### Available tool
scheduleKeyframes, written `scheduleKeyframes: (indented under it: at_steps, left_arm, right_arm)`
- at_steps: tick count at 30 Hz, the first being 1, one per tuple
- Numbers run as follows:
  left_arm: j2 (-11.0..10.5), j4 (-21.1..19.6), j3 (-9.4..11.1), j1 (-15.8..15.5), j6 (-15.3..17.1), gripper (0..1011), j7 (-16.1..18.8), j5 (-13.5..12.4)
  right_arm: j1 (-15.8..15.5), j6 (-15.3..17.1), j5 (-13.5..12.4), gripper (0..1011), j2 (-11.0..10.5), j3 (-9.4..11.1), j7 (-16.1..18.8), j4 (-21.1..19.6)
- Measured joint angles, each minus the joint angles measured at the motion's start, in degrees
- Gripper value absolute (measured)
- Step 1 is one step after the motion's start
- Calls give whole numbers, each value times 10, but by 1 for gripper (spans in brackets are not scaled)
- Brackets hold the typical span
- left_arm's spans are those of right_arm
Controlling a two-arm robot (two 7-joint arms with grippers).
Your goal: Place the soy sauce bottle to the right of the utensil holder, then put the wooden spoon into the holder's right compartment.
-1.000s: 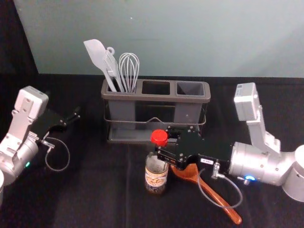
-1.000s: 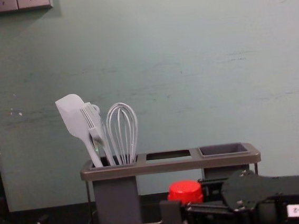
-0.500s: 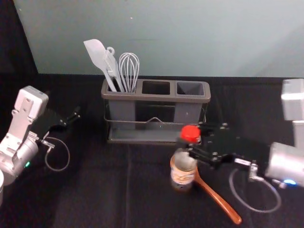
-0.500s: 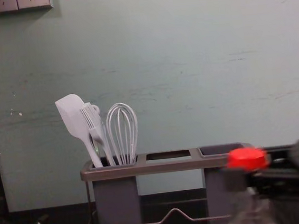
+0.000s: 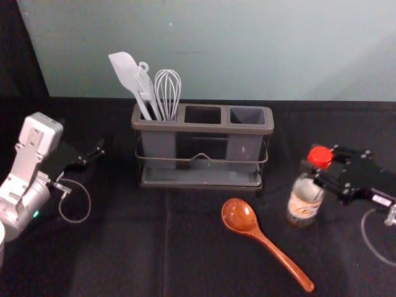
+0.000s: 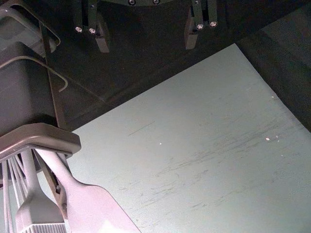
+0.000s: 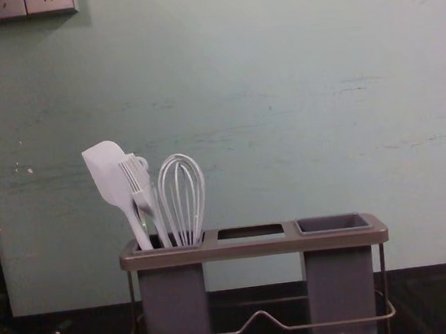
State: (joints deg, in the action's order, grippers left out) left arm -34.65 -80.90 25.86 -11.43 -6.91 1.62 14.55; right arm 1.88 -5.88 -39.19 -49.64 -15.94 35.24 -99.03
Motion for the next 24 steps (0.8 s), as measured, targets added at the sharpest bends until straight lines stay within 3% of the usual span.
scheduleKeyframes:
  at_steps: [8, 16, 24]
  left_arm:
    - [0, 0, 0, 0, 0, 1005, 0, 0]
    - [0, 0, 0, 0, 0, 1005, 0, 0]
    - [0, 0, 0, 0, 0, 1005, 0, 0]
  right_arm:
    - [26, -3, 26, 382, 21, 8, -9, 46]
    - [92, 14, 47, 382, 65, -6, -6, 105]
    - [138, 36, 46, 382, 103, -20, 13, 156]
